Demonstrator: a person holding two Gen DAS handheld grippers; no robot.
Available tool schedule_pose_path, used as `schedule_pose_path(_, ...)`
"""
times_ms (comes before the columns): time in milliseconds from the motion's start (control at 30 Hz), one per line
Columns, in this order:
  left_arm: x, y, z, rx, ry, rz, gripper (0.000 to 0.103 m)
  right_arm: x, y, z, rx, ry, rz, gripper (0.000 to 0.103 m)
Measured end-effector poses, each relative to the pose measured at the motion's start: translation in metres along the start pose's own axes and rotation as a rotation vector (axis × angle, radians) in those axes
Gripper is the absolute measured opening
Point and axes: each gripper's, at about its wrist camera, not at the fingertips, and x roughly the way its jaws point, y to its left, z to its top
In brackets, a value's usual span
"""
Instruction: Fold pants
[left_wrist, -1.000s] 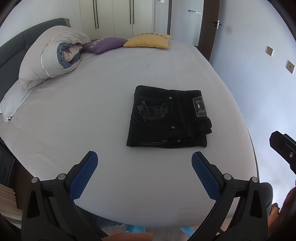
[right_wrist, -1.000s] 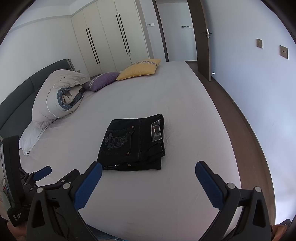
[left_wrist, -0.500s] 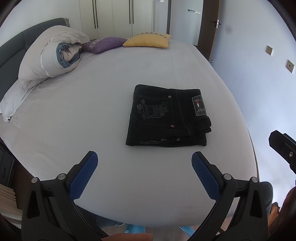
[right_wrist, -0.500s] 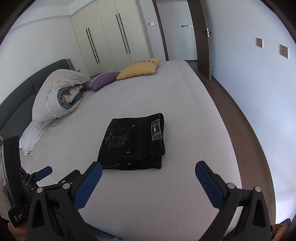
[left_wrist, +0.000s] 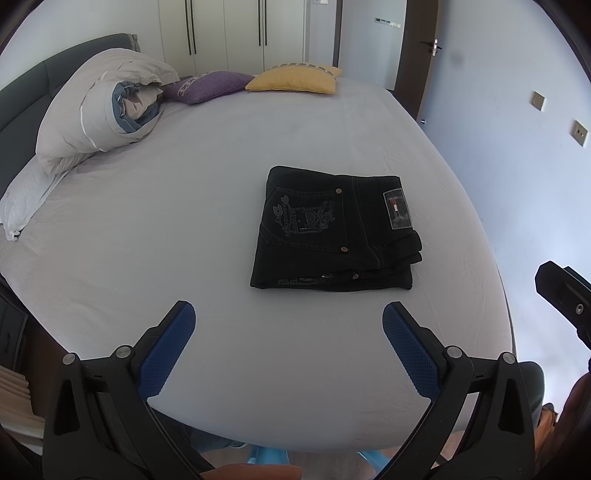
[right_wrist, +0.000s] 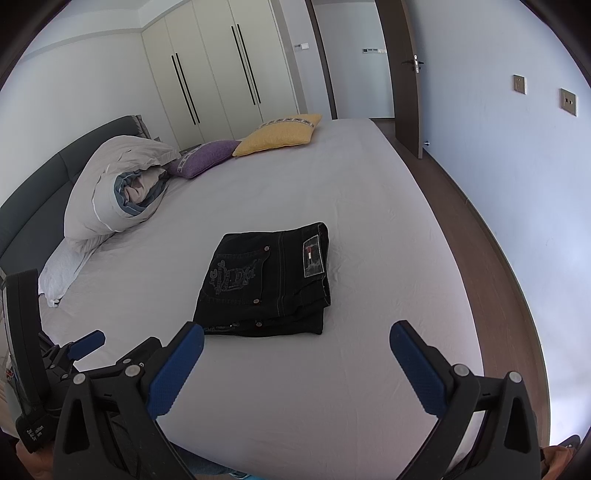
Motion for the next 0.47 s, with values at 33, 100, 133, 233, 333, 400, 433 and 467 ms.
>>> schedule_pose_path(33, 0.0007, -0.0006, -0.0003, 0.000, 0.000, 0.000, 0.103, 0.0001, 0.0005, -0.0007, 0.000, 0.001, 0.000, 0.103)
schedule_pose_path(100, 0.0012, -0.0009, -0.0005, -0.001, 0.002, 0.000, 0.103, 0.0001, 0.0004, -0.0005, 0.000, 0.000, 0.000, 0.103)
schedule_pose_path(133, 0.0012, -0.0009, -0.0007, -0.001, 0.002, -0.001, 0.103, 0.0001, 0.0004, -0.0005, -0.001, 0.000, 0.000, 0.103)
schedule_pose_path(233, 0.0011, -0.0005, -0.0008, -0.003, 0.001, -0.002, 0.103, -0.0004, 0.0008, -0.0016, 0.000, 0.001, 0.000, 0.103)
schedule_pose_path(333, 0.0011, 0.0000, -0.0013, -0.010, -0.004, -0.001, 0.103, -0.0002, 0.0007, -0.0003, 0.001, 0.001, -0.001, 0.103)
schedule_pose_path(400, 0.0020, 0.0008, -0.0006, -0.015, -0.002, 0.000, 0.103, -0.0007, 0.0010, -0.0038, 0.004, 0.002, -0.001, 0.103)
schedule_pose_path(433, 0.0027, 0.0018, -0.0006, -0.020, 0.001, -0.003, 0.103, -0.0011, 0.0005, -0.0048, 0.005, 0.001, -0.001, 0.103)
schedule_pose_path(467, 0.0034, 0.0030, 0.0000, -0.025, 0.003, -0.007, 0.103, -0.0030, 0.0002, -0.0061, 0.006, -0.002, -0.003, 0.103)
